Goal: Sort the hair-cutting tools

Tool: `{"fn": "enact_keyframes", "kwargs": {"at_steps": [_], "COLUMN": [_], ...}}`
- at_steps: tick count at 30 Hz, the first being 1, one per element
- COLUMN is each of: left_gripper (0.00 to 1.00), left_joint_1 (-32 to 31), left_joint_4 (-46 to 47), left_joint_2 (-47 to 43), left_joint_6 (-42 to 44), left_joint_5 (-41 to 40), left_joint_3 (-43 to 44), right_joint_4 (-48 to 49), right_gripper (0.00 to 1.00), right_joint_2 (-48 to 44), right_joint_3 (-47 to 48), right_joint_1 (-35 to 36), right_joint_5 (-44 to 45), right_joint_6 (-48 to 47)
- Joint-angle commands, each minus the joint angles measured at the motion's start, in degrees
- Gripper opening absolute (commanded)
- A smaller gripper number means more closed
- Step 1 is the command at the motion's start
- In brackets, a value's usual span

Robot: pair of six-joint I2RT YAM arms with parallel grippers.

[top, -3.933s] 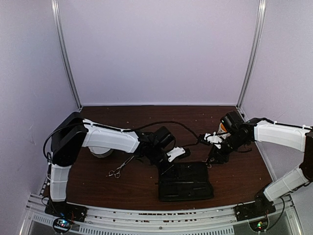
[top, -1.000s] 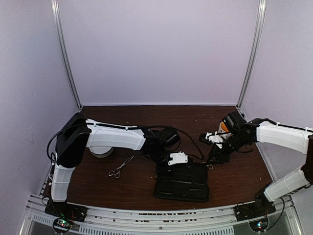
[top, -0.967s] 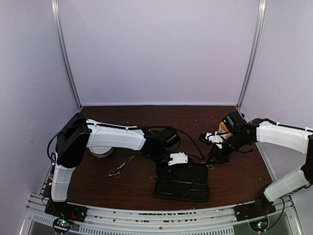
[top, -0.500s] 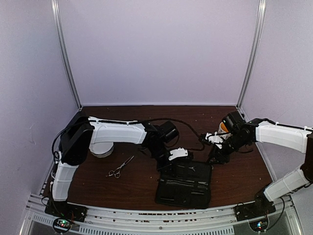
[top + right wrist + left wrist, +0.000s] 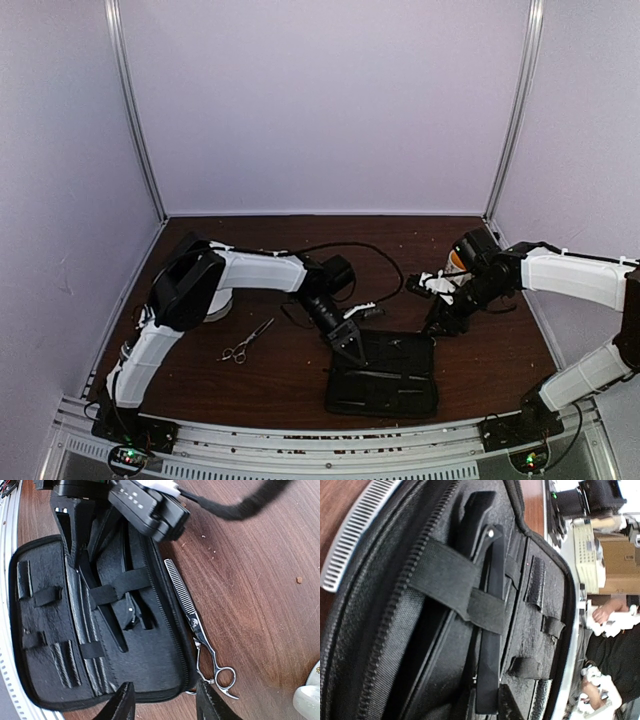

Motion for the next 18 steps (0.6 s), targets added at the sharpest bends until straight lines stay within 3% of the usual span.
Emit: {"fn": "enact_keyframes", "kwargs": {"at_steps": [1, 4, 8, 18], "left_gripper": [0.01, 0.05, 0.22, 0.39], "left_joint_1": [0.61, 0.96, 0.96, 0.96], "left_joint_4": [-0.38, -2.57, -4.53, -6.88], "left_joint_2": [0.59, 0.41, -0.74, -7.44], "left_joint_6": [-6.11, -6.57, -6.16, -6.17], "left_joint_5": [-0.40, -5.34, -9.43, -15.54], "left_joint_3": [3.51, 4.83, 5.06, 5.16], "right_joint_4": [-0.61, -0.61, -0.63, -0.61], "right_gripper": [0.43, 0.43, 0.43, 0.43], "right_joint_2": [-0.12, 0.01, 0.47, 0.52], "right_joint_3": [-0.06, -0.03, 0.11, 0.20], "right_joint_1": [-0.38, -0.38, -0.36, -0.33], "right_joint_5": [-0.87, -0.95, -1.08, -1.02], "right_joint_6": [-0.14, -0.14, -0.08, 0.03]}}
